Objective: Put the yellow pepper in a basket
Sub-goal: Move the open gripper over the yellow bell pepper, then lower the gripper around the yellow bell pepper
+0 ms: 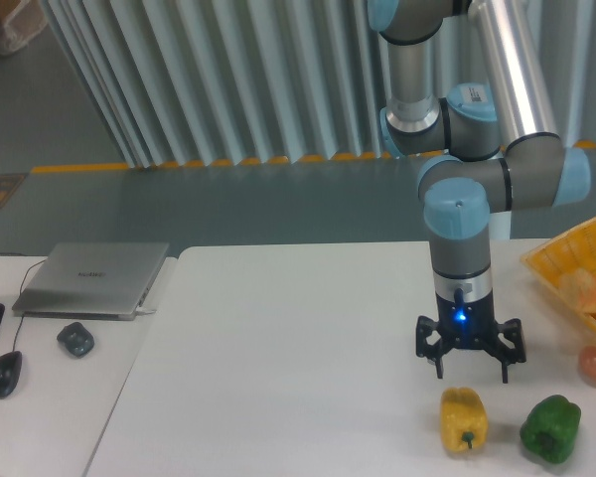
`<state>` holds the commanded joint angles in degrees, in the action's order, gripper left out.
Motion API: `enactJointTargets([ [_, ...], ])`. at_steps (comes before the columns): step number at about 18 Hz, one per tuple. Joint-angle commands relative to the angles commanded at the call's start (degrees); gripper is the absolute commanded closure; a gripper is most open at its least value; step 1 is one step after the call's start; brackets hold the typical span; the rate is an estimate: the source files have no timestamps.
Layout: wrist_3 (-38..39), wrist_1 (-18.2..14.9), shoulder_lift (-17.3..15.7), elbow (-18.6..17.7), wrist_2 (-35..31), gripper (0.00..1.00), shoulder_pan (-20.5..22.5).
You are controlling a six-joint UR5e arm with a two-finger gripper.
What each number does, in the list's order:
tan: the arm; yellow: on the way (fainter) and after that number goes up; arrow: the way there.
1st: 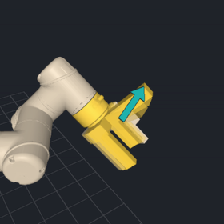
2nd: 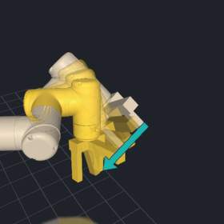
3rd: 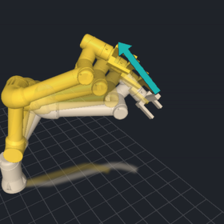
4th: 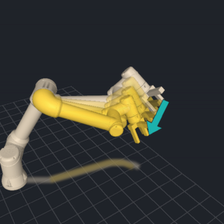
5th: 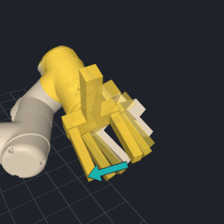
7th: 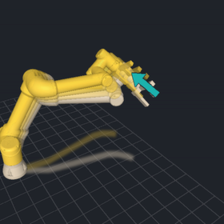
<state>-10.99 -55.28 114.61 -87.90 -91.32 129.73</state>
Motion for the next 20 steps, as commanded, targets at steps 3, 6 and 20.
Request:
enactJointTargets([
  [3,-0.4,0.1,0.7,0.3,0.1,0.00,-1.1],
  [6,-0.5,0.2,2.1,1.1,0.2,0.00,-2.1],
  [20,-0.5,0.2,5.3,2.7,-0.2,0.00,-2.6],
])
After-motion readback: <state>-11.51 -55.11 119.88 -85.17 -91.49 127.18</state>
